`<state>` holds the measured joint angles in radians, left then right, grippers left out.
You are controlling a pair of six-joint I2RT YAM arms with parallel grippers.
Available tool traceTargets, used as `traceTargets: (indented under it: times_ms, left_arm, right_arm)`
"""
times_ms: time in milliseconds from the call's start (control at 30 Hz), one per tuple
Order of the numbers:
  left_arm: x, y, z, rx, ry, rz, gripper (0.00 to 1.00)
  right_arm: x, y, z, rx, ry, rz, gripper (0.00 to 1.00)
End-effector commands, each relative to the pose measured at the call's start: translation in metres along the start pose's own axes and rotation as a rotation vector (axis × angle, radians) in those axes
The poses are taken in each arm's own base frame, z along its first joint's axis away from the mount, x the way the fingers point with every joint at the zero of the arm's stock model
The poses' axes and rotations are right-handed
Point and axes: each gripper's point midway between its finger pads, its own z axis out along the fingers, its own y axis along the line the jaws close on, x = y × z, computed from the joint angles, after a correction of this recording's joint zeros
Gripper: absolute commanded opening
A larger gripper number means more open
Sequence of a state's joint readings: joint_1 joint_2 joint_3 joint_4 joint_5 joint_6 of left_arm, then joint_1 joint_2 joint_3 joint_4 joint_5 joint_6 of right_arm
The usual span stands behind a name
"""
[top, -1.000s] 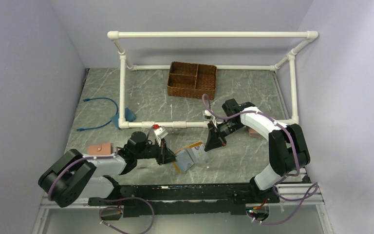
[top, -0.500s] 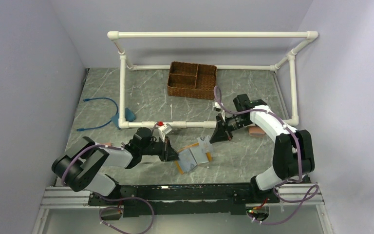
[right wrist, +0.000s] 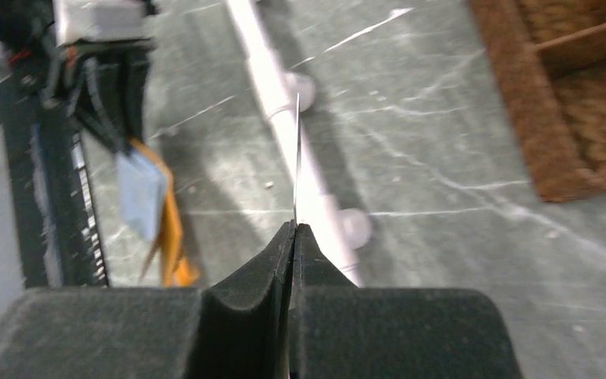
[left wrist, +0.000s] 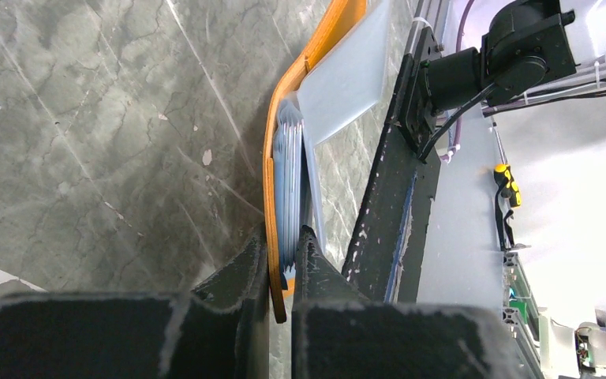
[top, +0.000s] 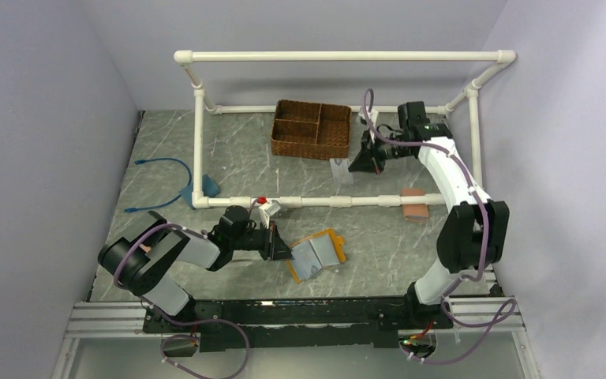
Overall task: Take the credit cards out of the card holder
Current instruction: Place the credit card in the storage box.
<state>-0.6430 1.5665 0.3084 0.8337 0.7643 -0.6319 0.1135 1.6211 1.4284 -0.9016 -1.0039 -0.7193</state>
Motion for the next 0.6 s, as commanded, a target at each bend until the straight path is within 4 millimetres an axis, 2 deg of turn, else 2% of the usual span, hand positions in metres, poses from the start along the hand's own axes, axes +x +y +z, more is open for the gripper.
traceTargets:
  times_ms: [0,200,300,400,567]
  left_arm:
    - [0.003,0.002,-0.001,-0.005,0.004,0.023,0.00]
    - [0.003,0.001,-0.007,-0.029,0.002,0.038,0.00]
    - [0.003,0.001,-0.008,-0.043,0.001,0.049,0.00]
    - [0.002,0.002,-0.010,-0.058,0.008,0.051,0.00]
    - [0.001,0.003,-0.011,-0.073,0.011,0.060,0.00]
  right_arm:
    - [-0.040,-0.059,-0.001,0.164,-0.048,-0.013,0.00]
    - [-0.080,-0.126,0.002,0.344,-0.126,0.012,0.00]
    - [-0.087,-0.157,0.009,0.417,-0.146,0.029,0.00]
    - [-0.097,-0.178,0.017,0.458,-0.152,0.024,0.00]
    - [-0.101,-0.200,0.041,0.504,-0.155,0.014,0.00]
